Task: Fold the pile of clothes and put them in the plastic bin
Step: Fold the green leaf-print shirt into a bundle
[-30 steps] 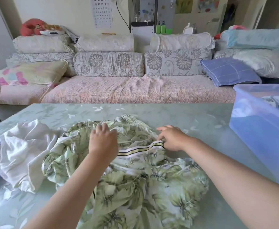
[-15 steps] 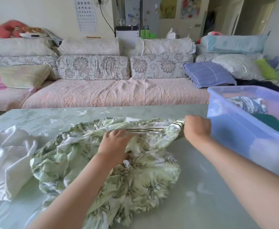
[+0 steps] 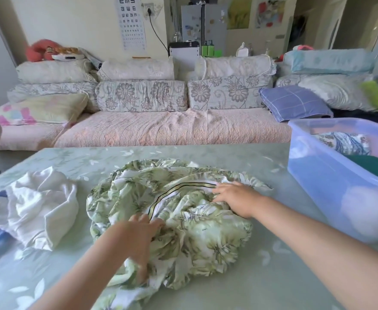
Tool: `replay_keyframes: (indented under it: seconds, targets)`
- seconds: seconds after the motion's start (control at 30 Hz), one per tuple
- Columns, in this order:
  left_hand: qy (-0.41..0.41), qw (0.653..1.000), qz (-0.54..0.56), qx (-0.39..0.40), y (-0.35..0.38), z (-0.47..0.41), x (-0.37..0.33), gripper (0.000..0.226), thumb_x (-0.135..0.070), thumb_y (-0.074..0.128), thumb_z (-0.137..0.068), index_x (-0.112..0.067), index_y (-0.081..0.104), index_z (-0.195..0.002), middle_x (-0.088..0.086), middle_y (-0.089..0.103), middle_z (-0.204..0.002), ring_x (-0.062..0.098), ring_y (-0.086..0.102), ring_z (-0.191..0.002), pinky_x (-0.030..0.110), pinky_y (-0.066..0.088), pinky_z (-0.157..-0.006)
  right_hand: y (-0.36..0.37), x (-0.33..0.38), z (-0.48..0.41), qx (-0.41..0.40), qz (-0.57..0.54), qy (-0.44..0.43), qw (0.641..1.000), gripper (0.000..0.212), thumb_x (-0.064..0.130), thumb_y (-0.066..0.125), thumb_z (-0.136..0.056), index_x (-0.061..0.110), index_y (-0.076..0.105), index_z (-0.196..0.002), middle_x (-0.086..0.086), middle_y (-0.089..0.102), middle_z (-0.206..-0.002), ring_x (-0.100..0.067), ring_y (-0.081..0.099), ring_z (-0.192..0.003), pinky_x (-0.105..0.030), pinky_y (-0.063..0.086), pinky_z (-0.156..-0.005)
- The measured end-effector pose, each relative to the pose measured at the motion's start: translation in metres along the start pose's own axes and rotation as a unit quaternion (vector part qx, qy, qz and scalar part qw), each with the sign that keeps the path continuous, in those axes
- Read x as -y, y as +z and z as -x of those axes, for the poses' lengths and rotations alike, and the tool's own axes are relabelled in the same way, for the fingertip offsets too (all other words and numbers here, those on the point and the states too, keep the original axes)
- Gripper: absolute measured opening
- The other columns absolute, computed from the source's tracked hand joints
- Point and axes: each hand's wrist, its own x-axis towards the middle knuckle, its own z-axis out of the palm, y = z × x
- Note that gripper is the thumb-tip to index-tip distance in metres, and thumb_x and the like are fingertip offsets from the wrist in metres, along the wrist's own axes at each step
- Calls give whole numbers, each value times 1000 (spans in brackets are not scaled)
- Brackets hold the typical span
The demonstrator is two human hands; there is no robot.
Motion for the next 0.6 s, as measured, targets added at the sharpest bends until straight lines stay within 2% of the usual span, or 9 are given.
replay_keyframes:
  seconds: [0.03, 0.1, 0.17, 0.23, 0.3, 0.37, 0.43, 0.5, 0.6]
  targets:
    - [-9, 1000, 6, -13, 5, -3, 7, 116, -20, 79, -77, -35, -6, -155, -1, 0, -163, 34, 16, -148, 48, 36, -112, 0, 2, 0, -14, -22, 8, 1000, 60, -12, 44, -89, 26, 65, -130, 2, 47, -152, -22, 35, -144, -51, 27, -118]
    - [1, 994, 37, -100, 15, -17, 23, 78, -7, 67, -84, -29, 30, -149, -2, 46, -144, 27, 56, -120, 36, 53, -93, -2, 8, 5, -30, -66, 28, 997, 42, -8, 47, -85, 22, 72, -102, -2, 68, -115, -27, 59, -114, -42, 48, -94]
    - [0, 971, 61, -229, 18, -32, 39, 29, -18, 68, -88, -24, 58, -116, -6, 65, -99, 14, 64, -88, 29, 57, -78, -7, 12, 14, -16, -81, 48, 995, 36, -9, 45, -80, 24, 56, -74, 2, 55, -77, -24, 56, -83, -33, 42, -66]
    - [-31, 932, 94, -349, 17, -39, 57, 11, -27, 70, -89, -22, 66, -99, -7, 65, -88, 12, 63, -86, 29, 58, -76, -15, 14, 24, 4, -70, 62, 996, 39, -12, 42, -78, 26, 41, -69, 4, 40, -68, -23, 47, -74, -34, 33, -61]
    - [-53, 884, 110, -451, 12, -41, 73, 8, -21, 70, -88, -18, 70, -95, -1, 65, -91, 19, 60, -94, 34, 57, -77, -21, 10, 33, 14, -61, 90, 994, 38, -10, 42, -81, 27, 43, -71, 6, 43, -71, -23, 48, -76, -33, 36, -61]
    - [-83, 858, 125, -492, 9, -42, 86, 12, -13, 69, -88, -13, 72, -99, 5, 66, -94, 24, 57, -96, 39, 56, -78, -26, 5, 43, 25, -57, 130, 990, 36, -5, 42, -83, 27, 42, -68, 4, 51, -76, -24, 51, -79, -32, 39, -62]
    - [-120, 878, 114, -450, 9, -42, 93, 27, -7, 62, -90, -15, 68, -115, 7, 66, -104, 26, 59, -101, 42, 55, -85, -29, 1, 53, 50, -64, 176, 981, 34, -5, 40, -85, 24, 45, -68, 1, 50, -76, -22, 49, -74, -28, 37, -58]
    - [-117, 927, 45, -353, 8, -37, 89, 52, -9, 58, -90, -25, 49, -139, 4, 57, -130, 25, 52, -121, 42, 45, -103, -29, 1, 60, 81, -98, 202, 971, 33, -7, 36, -84, 19, 54, -73, -2, 54, -80, -18, 49, -71, -26, 37, -58]
    - [23, 950, 55, -305, -2, -15, 58, 80, -1, 55, -81, -33, 28, -149, -5, 22, -156, 22, 14, -146, 46, 6, -121, -28, 6, 65, 98, -148, 217, 960, 34, -8, 35, -83, 18, 43, -64, -3, 47, -71, -17, 42, -63, -27, 29, -53]
